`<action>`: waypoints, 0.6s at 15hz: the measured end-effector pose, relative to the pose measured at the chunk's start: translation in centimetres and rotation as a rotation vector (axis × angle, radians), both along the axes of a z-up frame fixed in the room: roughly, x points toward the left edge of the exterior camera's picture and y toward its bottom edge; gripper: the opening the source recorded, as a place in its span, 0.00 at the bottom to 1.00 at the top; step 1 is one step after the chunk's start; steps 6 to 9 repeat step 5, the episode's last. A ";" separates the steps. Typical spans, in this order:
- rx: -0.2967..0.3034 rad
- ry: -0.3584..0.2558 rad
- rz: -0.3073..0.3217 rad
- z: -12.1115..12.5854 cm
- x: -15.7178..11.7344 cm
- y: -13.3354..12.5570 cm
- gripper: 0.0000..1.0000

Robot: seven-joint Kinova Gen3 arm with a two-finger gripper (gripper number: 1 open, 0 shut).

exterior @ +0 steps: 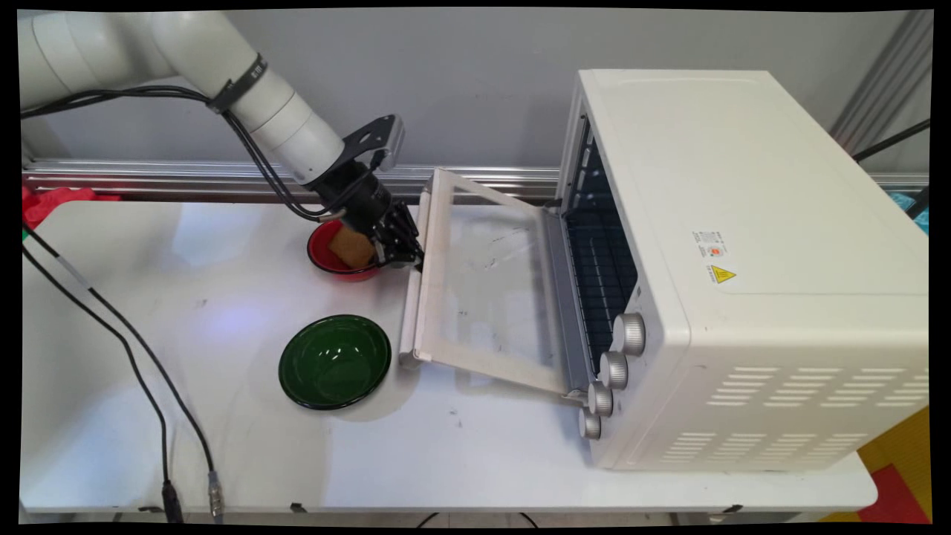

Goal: Open the oven

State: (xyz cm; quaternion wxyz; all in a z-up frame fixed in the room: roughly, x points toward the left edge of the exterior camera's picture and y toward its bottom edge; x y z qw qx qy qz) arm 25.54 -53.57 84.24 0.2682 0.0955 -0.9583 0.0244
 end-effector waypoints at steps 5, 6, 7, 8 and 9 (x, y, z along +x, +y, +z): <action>-0.009 0.013 0.014 0.2 0.9 0.1 0.00; -0.009 0.013 0.014 0.2 0.9 0.1 0.00; -0.009 0.013 0.014 0.2 0.9 0.1 0.00; -0.009 0.013 0.014 0.2 0.9 0.1 0.00; -0.009 0.013 0.014 0.2 0.9 0.1 0.00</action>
